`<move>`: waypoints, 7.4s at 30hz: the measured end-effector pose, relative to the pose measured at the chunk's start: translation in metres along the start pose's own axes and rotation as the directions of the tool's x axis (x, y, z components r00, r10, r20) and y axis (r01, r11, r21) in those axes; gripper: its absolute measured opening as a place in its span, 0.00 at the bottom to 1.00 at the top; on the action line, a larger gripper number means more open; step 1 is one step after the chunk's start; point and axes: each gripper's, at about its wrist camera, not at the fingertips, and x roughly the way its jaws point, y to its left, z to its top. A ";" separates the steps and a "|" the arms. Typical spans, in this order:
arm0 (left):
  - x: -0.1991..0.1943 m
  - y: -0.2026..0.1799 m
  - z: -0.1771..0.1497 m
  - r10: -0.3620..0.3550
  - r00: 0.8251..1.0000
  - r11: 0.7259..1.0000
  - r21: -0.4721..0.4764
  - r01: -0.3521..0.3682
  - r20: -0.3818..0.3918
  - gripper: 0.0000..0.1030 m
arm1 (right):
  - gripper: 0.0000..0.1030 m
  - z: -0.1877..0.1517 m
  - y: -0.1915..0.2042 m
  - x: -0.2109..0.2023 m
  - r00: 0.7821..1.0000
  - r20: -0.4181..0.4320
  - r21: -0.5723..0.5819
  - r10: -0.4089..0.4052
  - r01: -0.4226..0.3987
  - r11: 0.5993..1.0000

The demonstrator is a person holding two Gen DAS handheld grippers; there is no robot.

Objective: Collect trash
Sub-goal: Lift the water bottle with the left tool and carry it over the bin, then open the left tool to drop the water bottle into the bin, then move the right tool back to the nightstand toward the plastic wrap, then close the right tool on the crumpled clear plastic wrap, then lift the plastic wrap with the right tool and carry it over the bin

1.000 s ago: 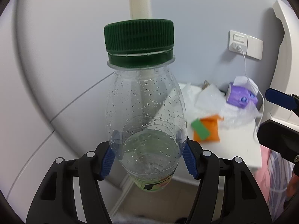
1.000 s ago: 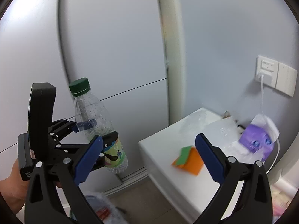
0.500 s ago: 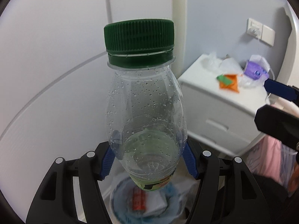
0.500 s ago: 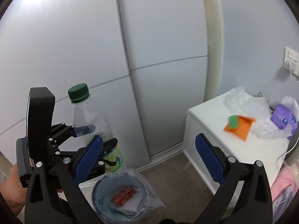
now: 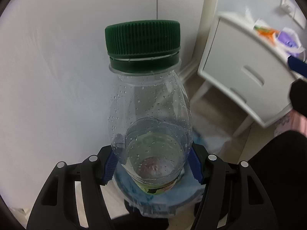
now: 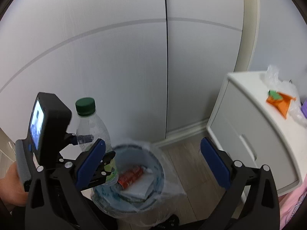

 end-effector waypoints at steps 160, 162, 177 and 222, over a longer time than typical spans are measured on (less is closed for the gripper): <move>-0.076 -0.397 0.216 -0.400 0.880 0.805 0.558 0.204 0.255 0.94 | 0.07 0.019 -0.399 -0.174 0.892 0.101 0.621 -0.441 0.290 0.728; -0.088 -0.395 0.215 -0.403 0.874 0.808 0.554 0.201 0.271 0.94 | 0.07 0.021 -0.398 -0.183 0.889 0.115 0.618 -0.444 0.285 0.732; -0.150 -0.361 0.202 -0.404 0.843 0.836 0.517 0.183 0.354 0.94 | 0.07 0.045 -0.347 -0.252 0.840 0.230 0.565 -0.492 0.296 0.770; -0.209 -0.069 0.047 0.074 0.892 0.992 0.060 -0.112 0.446 0.94 | 0.07 0.074 -0.032 -0.172 0.957 0.279 0.112 0.086 -0.121 0.986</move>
